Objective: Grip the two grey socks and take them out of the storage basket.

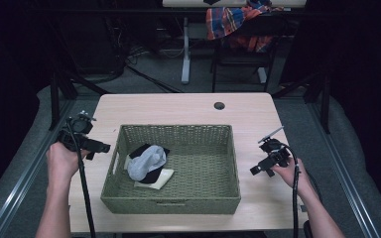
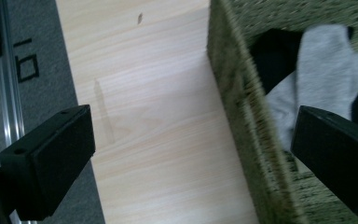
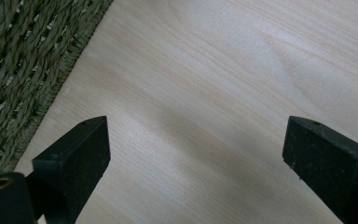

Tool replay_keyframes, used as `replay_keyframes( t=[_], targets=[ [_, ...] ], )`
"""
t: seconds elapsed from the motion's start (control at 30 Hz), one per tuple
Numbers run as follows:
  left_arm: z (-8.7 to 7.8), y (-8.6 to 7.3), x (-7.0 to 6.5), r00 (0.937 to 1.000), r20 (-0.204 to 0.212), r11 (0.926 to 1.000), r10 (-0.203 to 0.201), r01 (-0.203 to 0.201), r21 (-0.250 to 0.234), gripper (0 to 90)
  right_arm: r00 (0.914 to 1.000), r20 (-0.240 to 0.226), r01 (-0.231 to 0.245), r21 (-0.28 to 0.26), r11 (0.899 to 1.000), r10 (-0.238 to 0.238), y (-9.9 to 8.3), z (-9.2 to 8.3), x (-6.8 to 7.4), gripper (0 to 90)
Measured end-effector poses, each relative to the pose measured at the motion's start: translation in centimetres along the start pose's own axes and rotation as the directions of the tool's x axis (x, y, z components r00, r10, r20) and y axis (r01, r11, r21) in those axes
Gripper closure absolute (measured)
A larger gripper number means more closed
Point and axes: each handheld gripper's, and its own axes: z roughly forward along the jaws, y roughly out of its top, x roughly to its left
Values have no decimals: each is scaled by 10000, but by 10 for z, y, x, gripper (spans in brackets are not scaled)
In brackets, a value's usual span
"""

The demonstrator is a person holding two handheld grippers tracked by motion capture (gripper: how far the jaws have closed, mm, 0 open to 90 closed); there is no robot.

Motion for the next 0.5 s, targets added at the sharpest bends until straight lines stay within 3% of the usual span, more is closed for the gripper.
replay_keyframes(
  t=[0.07,0.13,0.23,0.27,0.5],
  targets=[
    [-3,5,-6,9998,42,9998,170,-169,-125,0,9999,17,126,154,9998,-127,1,-1,-1,72],
    [-4,10,-13,9992,103,9991,375,-373,-194,0,9999,16,-100,-113,9999,100,0,1,1,72],
    [-4,17,-22,9975,151,9975,685,-682,-187,0,9999,-2,163,173,9997,-163,1,-1,-1,73],
    [-3,18,-24,9970,182,9970,752,-748,-200,0,9998,-60,-164,-241,9996,163,-1,2,1,73],
    [4,29,-42,9921,423,9930,1180,-1177,-102,0,9999,-100,-36,-46,10000,36,0,0,-1,73]
  ],
)
